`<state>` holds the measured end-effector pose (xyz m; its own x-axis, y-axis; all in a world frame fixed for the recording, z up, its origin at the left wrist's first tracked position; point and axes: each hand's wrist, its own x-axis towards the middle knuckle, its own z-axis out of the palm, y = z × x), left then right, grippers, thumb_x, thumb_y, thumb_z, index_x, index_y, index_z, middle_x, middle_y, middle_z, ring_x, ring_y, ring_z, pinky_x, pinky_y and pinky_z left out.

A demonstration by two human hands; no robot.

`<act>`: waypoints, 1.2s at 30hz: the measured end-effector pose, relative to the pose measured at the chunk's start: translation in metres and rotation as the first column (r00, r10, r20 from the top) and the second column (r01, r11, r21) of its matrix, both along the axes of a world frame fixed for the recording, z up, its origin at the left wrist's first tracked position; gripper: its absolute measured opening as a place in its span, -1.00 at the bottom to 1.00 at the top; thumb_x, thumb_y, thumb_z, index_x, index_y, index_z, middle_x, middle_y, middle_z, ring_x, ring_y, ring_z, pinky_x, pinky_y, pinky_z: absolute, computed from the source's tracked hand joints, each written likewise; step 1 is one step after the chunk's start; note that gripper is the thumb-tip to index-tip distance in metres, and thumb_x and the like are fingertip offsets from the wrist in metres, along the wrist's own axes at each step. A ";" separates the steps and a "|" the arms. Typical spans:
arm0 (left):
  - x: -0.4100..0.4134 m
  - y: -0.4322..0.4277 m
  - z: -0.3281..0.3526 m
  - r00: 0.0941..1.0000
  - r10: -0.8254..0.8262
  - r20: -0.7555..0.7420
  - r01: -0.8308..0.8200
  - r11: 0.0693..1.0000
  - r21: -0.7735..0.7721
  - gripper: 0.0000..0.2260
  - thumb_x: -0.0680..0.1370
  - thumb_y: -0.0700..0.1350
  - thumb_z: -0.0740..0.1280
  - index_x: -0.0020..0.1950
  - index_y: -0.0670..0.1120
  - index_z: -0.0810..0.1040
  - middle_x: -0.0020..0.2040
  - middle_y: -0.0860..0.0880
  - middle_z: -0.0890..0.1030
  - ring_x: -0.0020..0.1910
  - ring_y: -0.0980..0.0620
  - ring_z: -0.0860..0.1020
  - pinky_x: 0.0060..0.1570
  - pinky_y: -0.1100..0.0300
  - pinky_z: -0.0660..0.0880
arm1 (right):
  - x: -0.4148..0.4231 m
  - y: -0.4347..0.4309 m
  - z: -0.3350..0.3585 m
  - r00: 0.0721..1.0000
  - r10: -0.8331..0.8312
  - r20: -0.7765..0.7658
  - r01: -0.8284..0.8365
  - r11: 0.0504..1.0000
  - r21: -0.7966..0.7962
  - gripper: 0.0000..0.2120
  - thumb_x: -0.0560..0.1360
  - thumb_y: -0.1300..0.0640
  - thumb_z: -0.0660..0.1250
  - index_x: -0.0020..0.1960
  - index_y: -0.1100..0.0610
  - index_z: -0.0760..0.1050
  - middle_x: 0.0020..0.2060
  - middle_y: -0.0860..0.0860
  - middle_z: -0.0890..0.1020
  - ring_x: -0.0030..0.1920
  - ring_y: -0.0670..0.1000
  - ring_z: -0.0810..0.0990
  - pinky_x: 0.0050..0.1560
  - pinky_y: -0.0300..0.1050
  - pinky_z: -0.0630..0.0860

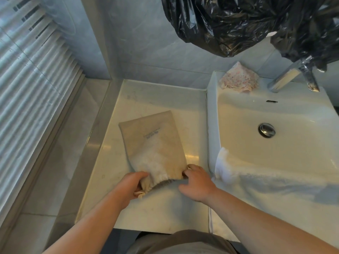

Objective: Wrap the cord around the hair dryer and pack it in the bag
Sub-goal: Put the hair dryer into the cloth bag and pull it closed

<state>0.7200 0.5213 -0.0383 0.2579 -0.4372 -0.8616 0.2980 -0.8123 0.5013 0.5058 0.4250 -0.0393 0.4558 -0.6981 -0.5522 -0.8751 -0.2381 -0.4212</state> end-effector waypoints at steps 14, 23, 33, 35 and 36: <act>-0.020 -0.019 -0.009 0.973 0.133 -0.186 -0.147 0.987 -0.059 -0.68 0.52 0.10 0.42 0.09 -0.13 0.60 -0.12 -0.13 0.69 -0.21 -0.07 0.64 -0.30 0.11 0.56 | 0.027 -0.004 -0.009 0.662 -0.747 0.051 0.548 0.530 0.647 -0.64 0.43 -0.13 0.43 -0.01 0.14 0.51 -0.35 -0.02 0.48 -0.39 -0.06 0.35 -0.38 -0.24 0.27; -0.016 -0.008 -0.003 0.996 -0.026 -0.086 0.016 0.994 -0.109 -0.74 0.61 -0.05 0.35 -0.18 -0.20 0.51 -0.51 -0.08 0.43 -0.57 0.02 0.35 -0.54 0.23 0.25 | 0.016 -0.003 0.002 0.738 -0.673 0.045 0.536 0.626 0.567 -0.56 0.38 -0.11 0.47 0.12 0.15 0.52 -0.24 -0.01 0.55 -0.28 -0.02 0.45 -0.36 -0.20 0.33; -0.026 -0.007 -0.008 0.980 -0.145 -0.137 0.129 0.985 -0.115 -0.72 0.60 0.02 0.34 -0.10 -0.19 0.57 -0.42 -0.10 0.48 -0.51 0.01 0.39 -0.51 0.22 0.30 | 0.017 0.014 -0.010 0.895 -0.442 0.061 0.391 0.843 0.370 -0.50 0.42 -0.22 0.36 0.23 0.08 0.52 0.01 -0.02 0.62 0.01 0.02 0.58 0.05 -0.09 0.53; -0.027 -0.008 -0.006 0.986 -0.129 -0.102 0.118 0.987 -0.108 -0.74 0.59 0.04 0.35 -0.10 -0.15 0.56 -0.41 -0.09 0.45 -0.51 0.02 0.37 -0.47 0.21 0.28 | 0.018 0.016 -0.012 0.884 -0.467 0.029 0.433 0.840 0.328 -0.51 0.48 -0.24 0.27 0.19 0.12 0.55 -0.04 -0.01 0.61 -0.05 0.04 0.58 -0.06 -0.11 0.49; -0.027 -0.008 -0.006 0.988 -0.129 -0.080 0.121 0.988 -0.097 -0.77 0.59 0.03 0.36 -0.11 -0.13 0.55 -0.40 -0.08 0.46 -0.49 0.03 0.38 -0.45 0.20 0.29 | 0.017 0.015 -0.010 0.882 -0.471 -0.007 0.453 0.844 0.288 -0.50 0.49 -0.26 0.22 0.16 0.13 0.56 -0.06 0.00 0.60 -0.06 0.06 0.57 -0.10 -0.11 0.47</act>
